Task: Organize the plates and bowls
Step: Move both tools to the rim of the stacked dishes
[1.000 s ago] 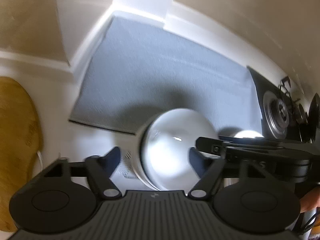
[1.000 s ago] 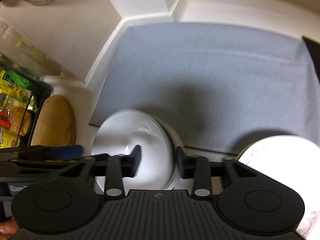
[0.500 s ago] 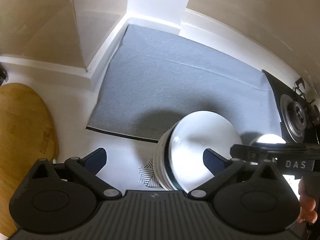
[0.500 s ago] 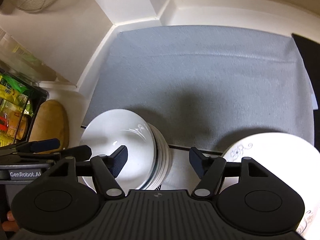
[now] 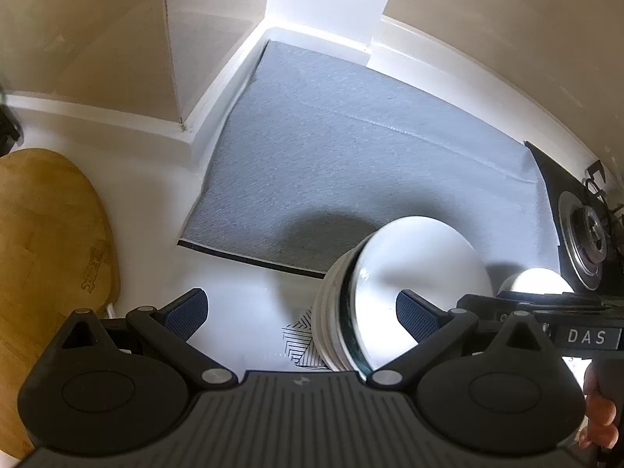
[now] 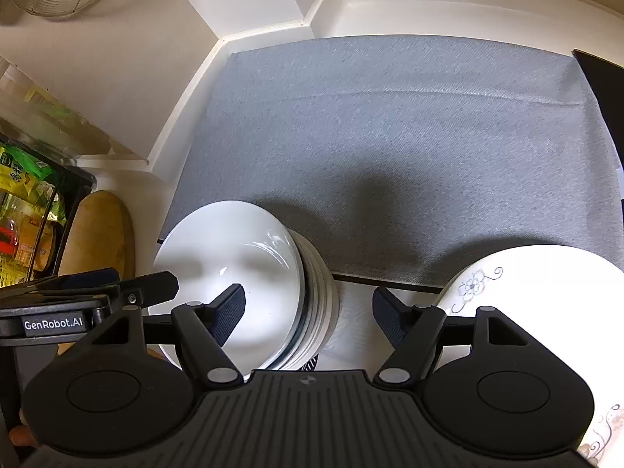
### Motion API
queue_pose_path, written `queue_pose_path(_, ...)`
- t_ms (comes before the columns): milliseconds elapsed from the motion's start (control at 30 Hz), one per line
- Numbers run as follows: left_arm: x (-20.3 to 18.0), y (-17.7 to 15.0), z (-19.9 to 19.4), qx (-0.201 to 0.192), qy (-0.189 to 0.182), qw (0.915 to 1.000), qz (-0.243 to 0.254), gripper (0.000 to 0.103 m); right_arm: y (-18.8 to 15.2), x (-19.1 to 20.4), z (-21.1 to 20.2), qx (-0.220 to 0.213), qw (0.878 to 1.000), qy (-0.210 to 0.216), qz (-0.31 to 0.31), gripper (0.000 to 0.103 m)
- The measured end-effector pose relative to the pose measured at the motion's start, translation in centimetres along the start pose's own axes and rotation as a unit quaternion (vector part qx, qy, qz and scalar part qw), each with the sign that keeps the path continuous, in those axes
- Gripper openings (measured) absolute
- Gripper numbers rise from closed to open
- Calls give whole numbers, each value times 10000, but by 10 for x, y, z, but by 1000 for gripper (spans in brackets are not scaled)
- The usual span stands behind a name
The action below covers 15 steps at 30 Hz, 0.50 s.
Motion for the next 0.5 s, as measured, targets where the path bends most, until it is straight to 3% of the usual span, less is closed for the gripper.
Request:
queue_pose_path(267, 3, -1, 10, 161, -67, 9998, -47, 103, -1, -4, 6, 94, 9999, 106, 81, 76)
queue_pose_path(500, 5, -6, 35, 775, -609, 9943, -407, 103, -3, -10, 16, 251, 9989, 241, 306, 76)
Point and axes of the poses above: each gripper's, at about its wrist camera, not at the fingertips, and z roughly the way its jaws point, x to its left, y to its top, the point moved 8 cm from there along z, roughly the way its jaws point, and after that the axes turned 10 degrees about y, right-handed, at the moved point
